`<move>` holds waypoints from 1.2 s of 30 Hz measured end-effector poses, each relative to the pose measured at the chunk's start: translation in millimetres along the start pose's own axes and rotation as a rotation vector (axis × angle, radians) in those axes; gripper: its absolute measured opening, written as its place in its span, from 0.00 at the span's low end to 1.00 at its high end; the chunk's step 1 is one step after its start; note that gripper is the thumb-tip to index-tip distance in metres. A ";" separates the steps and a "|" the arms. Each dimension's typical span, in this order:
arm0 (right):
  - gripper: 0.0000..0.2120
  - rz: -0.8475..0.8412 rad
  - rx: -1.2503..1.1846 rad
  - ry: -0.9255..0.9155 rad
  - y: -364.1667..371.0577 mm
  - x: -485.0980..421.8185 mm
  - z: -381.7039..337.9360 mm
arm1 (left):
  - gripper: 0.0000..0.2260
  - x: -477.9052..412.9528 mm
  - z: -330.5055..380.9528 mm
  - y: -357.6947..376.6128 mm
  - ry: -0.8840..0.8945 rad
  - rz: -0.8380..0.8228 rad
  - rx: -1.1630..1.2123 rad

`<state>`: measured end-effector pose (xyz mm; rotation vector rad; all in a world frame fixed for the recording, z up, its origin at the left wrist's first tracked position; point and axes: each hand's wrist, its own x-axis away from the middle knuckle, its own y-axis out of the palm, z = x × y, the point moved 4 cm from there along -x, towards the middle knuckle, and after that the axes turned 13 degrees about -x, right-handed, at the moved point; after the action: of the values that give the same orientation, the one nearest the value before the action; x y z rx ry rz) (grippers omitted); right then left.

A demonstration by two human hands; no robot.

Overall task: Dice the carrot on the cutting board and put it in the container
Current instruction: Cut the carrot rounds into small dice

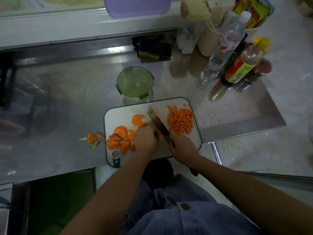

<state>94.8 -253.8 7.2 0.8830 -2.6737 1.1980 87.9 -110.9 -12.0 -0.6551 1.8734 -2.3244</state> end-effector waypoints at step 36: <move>0.13 -0.019 -0.046 -0.006 8.0 7.3 0.9 | 0.07 4.9 -6.3 3.1 -0.065 0.043 0.057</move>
<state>84.6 -253.7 3.4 0.9040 -2.6800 1.1270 80.5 -107.5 -14.6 -0.6683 1.7691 -2.2918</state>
